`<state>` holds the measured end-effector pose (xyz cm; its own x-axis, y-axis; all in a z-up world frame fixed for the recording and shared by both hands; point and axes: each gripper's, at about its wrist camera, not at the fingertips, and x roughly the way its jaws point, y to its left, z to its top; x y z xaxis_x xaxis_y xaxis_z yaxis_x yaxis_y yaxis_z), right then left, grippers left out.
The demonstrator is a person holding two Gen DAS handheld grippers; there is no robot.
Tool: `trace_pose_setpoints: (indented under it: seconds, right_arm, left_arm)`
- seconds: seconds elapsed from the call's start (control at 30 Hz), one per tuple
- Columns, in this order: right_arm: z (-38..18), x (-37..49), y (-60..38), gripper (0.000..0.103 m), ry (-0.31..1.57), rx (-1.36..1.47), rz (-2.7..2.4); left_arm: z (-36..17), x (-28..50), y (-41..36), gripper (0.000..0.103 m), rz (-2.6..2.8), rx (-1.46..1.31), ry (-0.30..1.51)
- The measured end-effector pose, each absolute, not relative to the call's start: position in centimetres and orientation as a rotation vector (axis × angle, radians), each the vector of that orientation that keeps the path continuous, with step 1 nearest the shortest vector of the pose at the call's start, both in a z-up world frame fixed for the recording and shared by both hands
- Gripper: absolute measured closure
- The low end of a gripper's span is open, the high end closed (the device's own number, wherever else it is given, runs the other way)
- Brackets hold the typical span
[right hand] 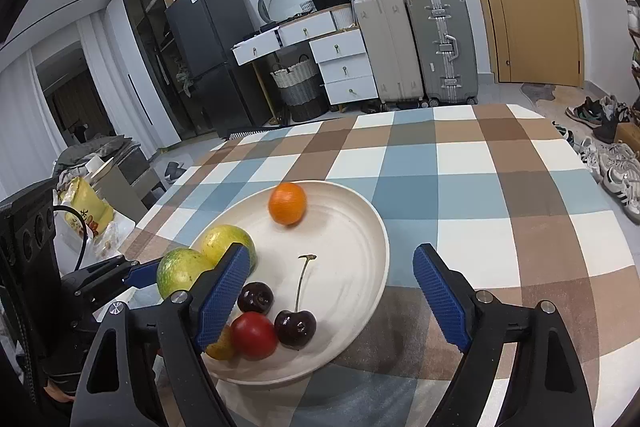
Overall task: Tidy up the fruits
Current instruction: 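Lower and open both grippers to release pomelo and mandarin onto the plate, then withdraw both open grippers back from the plate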
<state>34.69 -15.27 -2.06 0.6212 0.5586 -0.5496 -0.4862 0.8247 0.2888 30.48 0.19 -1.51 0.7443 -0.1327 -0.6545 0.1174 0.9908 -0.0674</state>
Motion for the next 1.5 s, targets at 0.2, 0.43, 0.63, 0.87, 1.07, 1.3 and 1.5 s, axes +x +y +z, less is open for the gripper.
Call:
trace_pose_setpoints:
  seconds: [0.2, 0.43, 0.63, 0.87, 1.07, 1.3, 1.5]
  right_arm:
    - [-2.1, 34.2, -15.8, 0.009, 0.667, 0.112, 0.584]
    - [-1.5, 32.7, -16.9, 0.001, 0.652, 0.130, 0.581]
    - [-1.3, 31.1, -16.7, 0.000, 0.663, 0.104, 0.577]
    - [-0.6, 29.3, -16.3, 0.000, 0.670, 0.080, 0.577]
    - [-0.7, 28.1, -15.9, 0.000, 0.697, 0.057, 0.559]
    - [-1.1, 26.9, -15.0, 0.000, 0.746, 0.011, 0.545]
    - [-2.4, 25.5, -13.0, 0.000, 0.803, -0.059, 0.568]
  left_arm:
    - [-1.0, 30.1, 0.4, 0.017, -0.117, -0.027, 0.706]
    - [0.7, 28.0, 1.7, 0.000, -0.078, -0.042, 0.652]
    - [1.9, 26.1, 2.8, 0.000, -0.040, -0.059, 0.626]
    - [2.5, 23.5, 4.0, 0.000, 0.000, -0.070, 0.623]
    - [2.6, 22.3, 4.6, 0.000, 0.018, -0.061, 0.634]
    - [1.7, 21.7, 4.9, 0.000, 0.028, -0.079, 0.660]
    - [0.3, 21.4, 4.9, 0.000, 0.020, -0.078, 0.689]
